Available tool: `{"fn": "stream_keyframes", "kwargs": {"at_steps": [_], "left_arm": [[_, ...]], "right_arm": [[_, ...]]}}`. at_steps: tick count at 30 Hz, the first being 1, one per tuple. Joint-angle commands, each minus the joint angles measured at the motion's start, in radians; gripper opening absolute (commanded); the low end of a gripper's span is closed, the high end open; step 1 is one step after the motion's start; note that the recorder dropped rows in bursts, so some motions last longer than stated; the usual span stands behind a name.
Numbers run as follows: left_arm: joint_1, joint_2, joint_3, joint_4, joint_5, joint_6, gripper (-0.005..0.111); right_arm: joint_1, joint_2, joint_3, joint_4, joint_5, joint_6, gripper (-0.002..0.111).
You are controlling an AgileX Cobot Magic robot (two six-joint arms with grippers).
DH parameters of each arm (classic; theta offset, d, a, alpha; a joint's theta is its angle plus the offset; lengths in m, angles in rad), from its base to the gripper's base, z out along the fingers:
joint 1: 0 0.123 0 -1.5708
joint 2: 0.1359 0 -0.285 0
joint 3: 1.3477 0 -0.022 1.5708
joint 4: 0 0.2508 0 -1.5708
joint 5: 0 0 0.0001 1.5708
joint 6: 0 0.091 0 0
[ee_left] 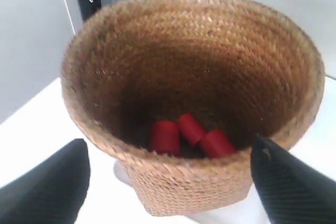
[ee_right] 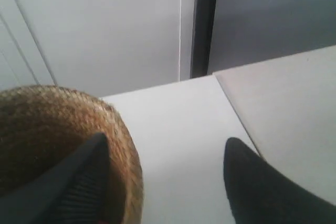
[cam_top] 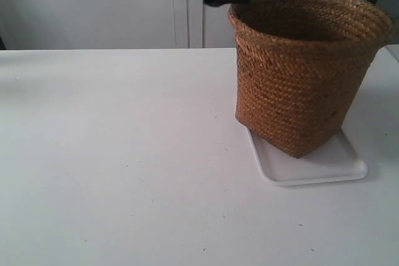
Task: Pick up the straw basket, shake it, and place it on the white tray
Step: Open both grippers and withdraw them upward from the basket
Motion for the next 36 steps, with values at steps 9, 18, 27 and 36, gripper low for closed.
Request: {"fn": "stream_keyframes", "kwargs": {"at_steps": [9,18,27,36], "left_arm": [[0.014,-0.341,0.249,0.019,-0.03,0.004,0.085],[0.012,-0.723,0.664,-0.212,-0.265,0.148,0.085],[0.012,-1.123,1.02,-0.43,-0.369,0.342,0.085],[0.012,-1.477,1.291,-0.474,-0.372,0.35,0.085]], "right_arm": [[-0.009,-0.336,0.117,0.004,-0.093,0.101,0.043],[-0.009,-0.746,0.336,0.014,-0.214,0.181,0.042],[-0.009,-1.124,0.492,0.024,-0.183,0.178,0.042],[-0.009,-1.303,0.521,0.023,0.255,0.172,0.042]]}}
